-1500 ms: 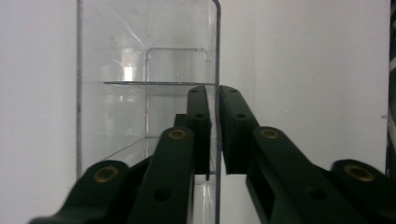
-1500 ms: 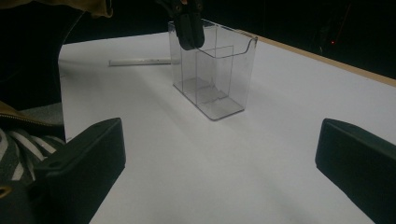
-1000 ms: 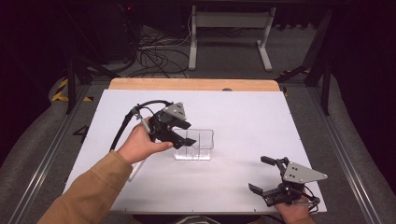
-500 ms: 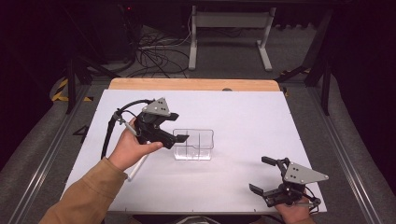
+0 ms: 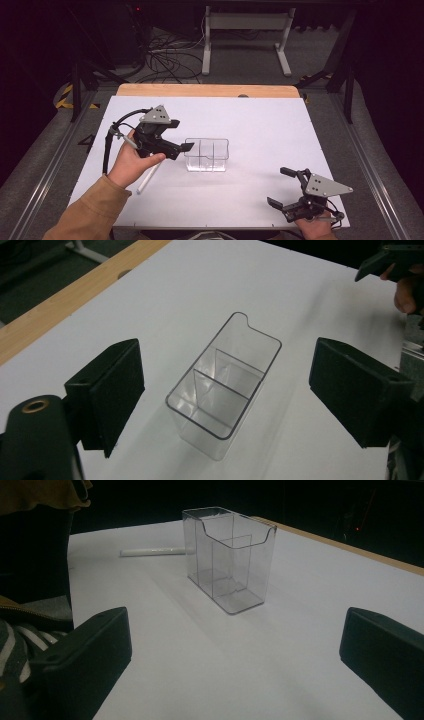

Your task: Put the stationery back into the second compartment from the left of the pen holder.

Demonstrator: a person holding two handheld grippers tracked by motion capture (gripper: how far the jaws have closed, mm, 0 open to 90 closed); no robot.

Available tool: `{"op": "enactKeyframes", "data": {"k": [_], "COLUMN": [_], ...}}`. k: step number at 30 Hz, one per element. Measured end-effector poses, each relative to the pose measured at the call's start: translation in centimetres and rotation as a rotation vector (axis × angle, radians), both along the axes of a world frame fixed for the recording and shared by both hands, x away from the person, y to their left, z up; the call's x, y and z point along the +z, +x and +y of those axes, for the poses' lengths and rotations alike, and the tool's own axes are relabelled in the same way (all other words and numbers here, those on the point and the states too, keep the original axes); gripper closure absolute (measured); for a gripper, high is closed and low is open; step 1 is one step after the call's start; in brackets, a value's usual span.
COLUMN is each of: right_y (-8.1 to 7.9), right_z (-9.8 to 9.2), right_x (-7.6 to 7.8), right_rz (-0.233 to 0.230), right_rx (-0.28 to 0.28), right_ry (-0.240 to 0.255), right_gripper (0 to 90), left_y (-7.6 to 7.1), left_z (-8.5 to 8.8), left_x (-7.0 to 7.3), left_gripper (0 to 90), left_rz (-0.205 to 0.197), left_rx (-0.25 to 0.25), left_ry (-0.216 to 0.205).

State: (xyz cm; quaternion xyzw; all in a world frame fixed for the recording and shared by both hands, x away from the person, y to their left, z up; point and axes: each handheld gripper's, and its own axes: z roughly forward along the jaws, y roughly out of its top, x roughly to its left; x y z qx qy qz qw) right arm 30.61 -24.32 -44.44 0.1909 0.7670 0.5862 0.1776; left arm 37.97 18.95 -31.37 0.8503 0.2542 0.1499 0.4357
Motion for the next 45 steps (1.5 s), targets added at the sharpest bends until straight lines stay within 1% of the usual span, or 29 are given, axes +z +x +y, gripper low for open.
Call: {"op": "enactKeyframes", "data": {"k": [1,2,4,6,7,9,11,12,14,16,20,22,24,26,28,31,32,33,34,35,38,39,41,43,45], "right_y": [-0.1,0.0,-0.1,0.0,-0.1,-0.1,-0.1,-0.1,0.0,-0.1,-0.1,-0.1,-0.1,-0.1,-0.1,-0.1,-0.2,-0.1,-0.1,-0.1,-0.1,-0.2,-0.2,-0.1,-0.1], "right_z": [0.1,0.1,0.0,-0.1,-0.1,-0.1,-0.1,-0.1,-0.1,-0.1,0.0,0.0,0.0,0.0,0.0,0.0,0.0,0.0,0.0,0.0,0.0,0.0,0.0,-0.1,0.0], "right_x": [0.0,-0.1,-0.1,0.0,0.0,0.0,-0.1,-0.1,-0.1,-0.1,-0.1,0.0,0.0,0.0,0.0,0.0,0.0,0.0,0.0,0.0,0.0,0.1,0.1,0.0,0.0], "right_rz": [0.005,-0.002,0.006,-0.01,-0.01,-0.003,-0.003,0.002,-0.008,-0.003,-0.003,-0.005,-0.001,-0.002,-0.003,0.0,0.002,-0.005,-0.008,-0.008,-0.005,-0.003,-0.001,-0.011,-0.01], "right_rx": [0.0,0.0,-0.001,-0.003,-0.004,-0.005,-0.004,-0.004,-0.003,-0.001,-0.002,-0.003,-0.004,-0.004,-0.004,-0.005,-0.003,-0.002,-0.001,0.0,0.002,0.0,0.001,0.0,-0.001], "right_ry": [0.001,0.0,0.003,-0.001,-0.001,0.004,-0.002,0.0,-0.003,0.0,0.003,0.002,0.001,0.002,0.002,0.006,0.005,-0.005,-0.005,-0.005,-0.006,0.001,0.004,-0.007,-0.006], "right_gripper": [0.8,0.8,0.8,0.8,0.8,0.8,0.8,0.8,0.8,0.8,0.8,0.8,0.8,0.8,0.8,0.8,0.8,0.8,0.8,0.8,0.8,0.8,0.8,0.8,0.8], "left_y": [-0.1,-0.1,0.1,0.3,0.3,0.2,0.1,0.1,-0.2,-0.4,-0.5,-0.5,-0.3,-0.1,0.1,0.3,0.4,0.6,0.7,0.9,1.3,1.4,1.5,1.5,1.6], "left_z": [0.0,0.1,0.4,0.6,0.7,1.0,1.3,1.4,1.6,1.9,2.4,2.6,2.9,3.2,3.5,3.8,3.8,3.9,3.9,4.0,4.2,4.2,4.4,4.5,4.7], "left_x": [0.0,0.0,-0.1,-0.3,-0.3,-0.3,-0.3,-0.2,-0.3,-0.5,-1.2,-1.7,-2.3,-2.9,-3.5,-4.4,-4.7,-5.2,-5.4,-5.9,-7.0,-7.3,-7.9,-8.4,-8.8], "left_gripper": [14.3,13.9,12.6,12.1,11.9,11.6,11.8,12.4,12.7,12.9,13.9,15.0,15.9,16.2,16.6,16.8,17.0,17.1,17.4,17.4,17.6,17.9,18.1,18.3,18.6], "left_rz": [-0.002,0.0,0.029,0.046,0.053,0.051,0.061,0.053,0.039,0.028,0.028,0.037,0.053,0.072,0.091,0.128,0.142,0.16,0.174,0.205,0.255,0.262,0.254,0.249,0.253], "left_rx": [0.008,0.011,0.015,0.046,0.059,0.075,0.103,0.13,0.185,0.229,0.286,0.3,0.313,0.333,0.338,0.359,0.365,0.371,0.365,0.356,0.363,0.373,0.391,0.412,0.424], "left_ry": [-0.001,-0.004,-0.027,-0.04,-0.048,-0.046,-0.013,0.014,0.059,0.088,0.141,0.151,0.173,0.182,0.192,0.191,0.192,0.186,0.189,0.185,0.17,0.173,0.21,0.23,0.246]}}
